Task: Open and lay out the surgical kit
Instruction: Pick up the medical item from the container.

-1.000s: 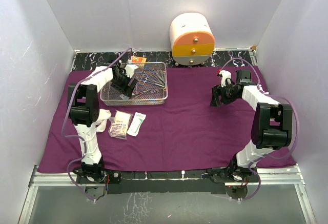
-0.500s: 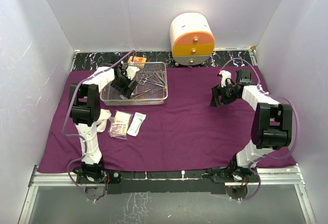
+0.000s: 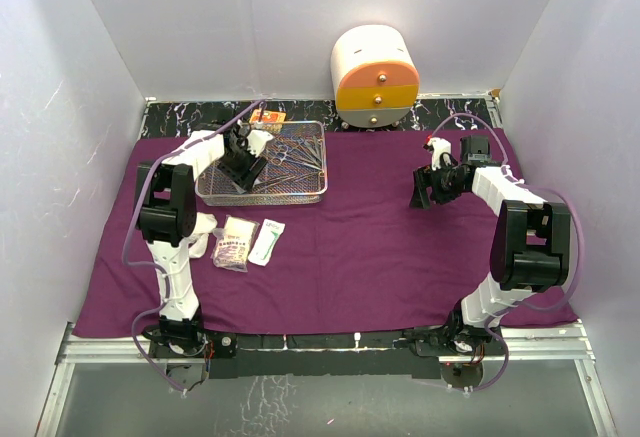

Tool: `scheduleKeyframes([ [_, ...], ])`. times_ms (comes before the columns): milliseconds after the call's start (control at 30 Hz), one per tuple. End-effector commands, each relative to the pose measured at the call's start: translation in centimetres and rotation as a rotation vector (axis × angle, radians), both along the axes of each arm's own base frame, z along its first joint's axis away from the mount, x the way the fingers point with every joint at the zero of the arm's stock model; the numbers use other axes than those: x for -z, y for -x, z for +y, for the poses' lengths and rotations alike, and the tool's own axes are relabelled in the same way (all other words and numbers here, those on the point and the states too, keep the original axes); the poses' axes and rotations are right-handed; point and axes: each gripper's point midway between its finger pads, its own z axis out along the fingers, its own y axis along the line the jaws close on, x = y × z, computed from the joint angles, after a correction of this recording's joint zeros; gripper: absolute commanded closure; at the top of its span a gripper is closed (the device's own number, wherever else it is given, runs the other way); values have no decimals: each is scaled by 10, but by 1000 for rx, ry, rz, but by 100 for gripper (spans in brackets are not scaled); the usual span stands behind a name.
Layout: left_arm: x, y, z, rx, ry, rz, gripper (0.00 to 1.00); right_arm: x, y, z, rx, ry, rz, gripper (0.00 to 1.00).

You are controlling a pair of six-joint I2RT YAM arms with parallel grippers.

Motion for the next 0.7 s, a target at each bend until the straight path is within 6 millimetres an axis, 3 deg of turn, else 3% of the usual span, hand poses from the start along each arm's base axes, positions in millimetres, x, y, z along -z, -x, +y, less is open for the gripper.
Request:
scheduleKeyframes([
  [0,13,23,10,-18,-37,83,47,-15,-19,-4,-7,14,-71,29],
  [367,3,20,16,-69,-61,35,63,-16,-19,-4,-7,11,-70,29],
  [667,-25,9,16,-88,-56,-28,69,-16,-19,-4,-8,10,-71,29],
])
